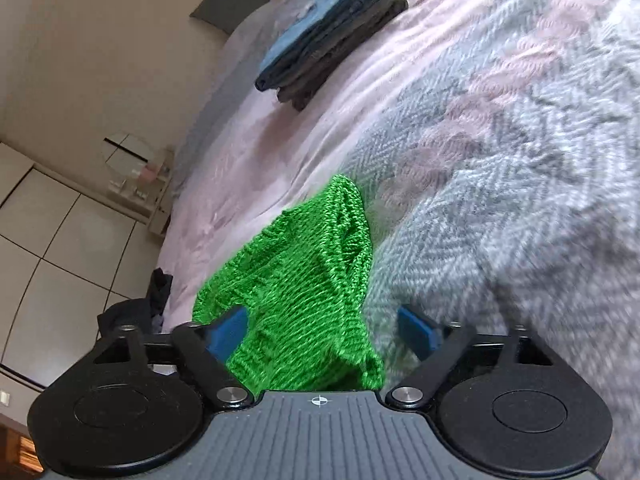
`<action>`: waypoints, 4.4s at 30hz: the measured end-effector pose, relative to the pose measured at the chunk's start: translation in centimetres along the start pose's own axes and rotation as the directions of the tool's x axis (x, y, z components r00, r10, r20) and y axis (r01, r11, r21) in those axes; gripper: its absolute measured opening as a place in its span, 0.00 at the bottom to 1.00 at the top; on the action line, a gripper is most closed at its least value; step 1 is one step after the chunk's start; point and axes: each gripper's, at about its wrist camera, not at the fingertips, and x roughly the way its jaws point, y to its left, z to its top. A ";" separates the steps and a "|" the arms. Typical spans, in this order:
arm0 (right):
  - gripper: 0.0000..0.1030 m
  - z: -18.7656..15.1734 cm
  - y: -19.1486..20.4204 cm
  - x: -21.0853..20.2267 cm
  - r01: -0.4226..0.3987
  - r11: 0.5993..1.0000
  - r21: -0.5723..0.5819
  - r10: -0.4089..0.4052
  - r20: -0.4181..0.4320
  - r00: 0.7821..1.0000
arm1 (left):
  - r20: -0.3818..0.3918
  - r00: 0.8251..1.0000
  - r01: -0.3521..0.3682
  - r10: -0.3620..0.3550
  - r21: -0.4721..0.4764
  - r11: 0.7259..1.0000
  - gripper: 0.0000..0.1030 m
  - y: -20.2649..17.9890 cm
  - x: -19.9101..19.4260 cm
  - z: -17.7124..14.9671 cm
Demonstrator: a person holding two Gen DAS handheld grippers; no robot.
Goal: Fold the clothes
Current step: 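Grasp the folded green sweater's edge with both grippers, then lift the folded sweater with both grippers and carry it to the clothes stack, then lower the sweater onto the folded jeans stack with both grippers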
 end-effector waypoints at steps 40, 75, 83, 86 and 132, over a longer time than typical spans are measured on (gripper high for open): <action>0.29 11.7 12.8 -2.2 0.007 0.999 0.033 -0.005 -0.073 0.997 | -0.140 0.982 0.131 -0.126 0.024 0.991 0.27 -13.6 -0.4 13.0; 0.29 52.1 3.9 13.4 -0.014 0.989 -0.150 0.034 0.131 0.991 | 0.075 0.986 0.123 -0.152 0.302 0.945 0.27 -28.6 31.0 41.6; 0.36 50.1 -1.5 18.0 0.120 0.990 -0.079 -0.111 0.108 0.988 | 0.061 0.997 0.012 -0.036 0.357 0.934 0.28 -24.7 34.5 40.0; 0.46 49.5 -2.0 17.8 0.147 0.988 -0.038 -0.140 0.152 0.978 | 0.065 0.998 -0.001 -0.025 0.366 0.930 0.31 -24.5 34.4 39.9; 0.50 48.8 4.4 24.9 0.609 0.706 -0.362 -0.435 0.457 0.776 | 0.263 0.961 -0.213 0.085 0.510 0.833 0.03 -27.7 39.8 44.4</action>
